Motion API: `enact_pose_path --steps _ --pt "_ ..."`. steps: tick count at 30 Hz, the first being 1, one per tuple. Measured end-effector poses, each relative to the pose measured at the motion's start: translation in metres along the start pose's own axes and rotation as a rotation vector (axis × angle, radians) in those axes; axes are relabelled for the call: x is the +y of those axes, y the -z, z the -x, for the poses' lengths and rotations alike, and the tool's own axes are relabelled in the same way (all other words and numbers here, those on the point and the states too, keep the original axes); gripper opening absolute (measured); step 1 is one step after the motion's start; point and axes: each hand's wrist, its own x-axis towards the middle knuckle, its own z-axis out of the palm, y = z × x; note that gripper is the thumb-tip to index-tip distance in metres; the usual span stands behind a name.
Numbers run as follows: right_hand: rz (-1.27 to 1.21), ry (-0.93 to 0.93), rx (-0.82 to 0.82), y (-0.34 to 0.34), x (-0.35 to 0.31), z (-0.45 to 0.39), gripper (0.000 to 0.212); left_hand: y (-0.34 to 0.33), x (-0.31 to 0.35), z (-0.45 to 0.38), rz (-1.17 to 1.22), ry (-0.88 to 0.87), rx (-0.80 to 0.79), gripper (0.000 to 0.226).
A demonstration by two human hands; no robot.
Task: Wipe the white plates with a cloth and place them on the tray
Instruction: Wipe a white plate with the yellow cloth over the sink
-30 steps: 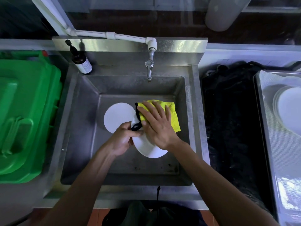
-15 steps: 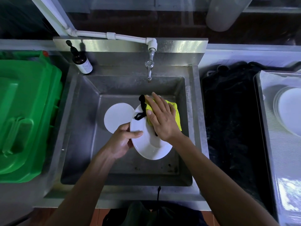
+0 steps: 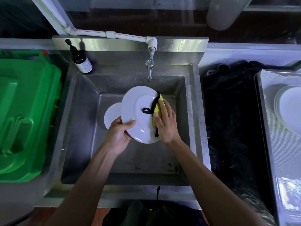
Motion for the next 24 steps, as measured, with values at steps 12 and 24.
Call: enact_pose_path --steps 12,24 --pt "-0.105 -0.071 0.131 -0.042 -0.039 0.036 0.049 -0.021 -0.002 -0.007 0.136 -0.041 0.143 0.045" --pt "-0.081 -0.103 0.104 -0.039 -0.030 0.029 0.054 -0.007 0.000 -0.002 0.190 -0.027 0.119 0.042"
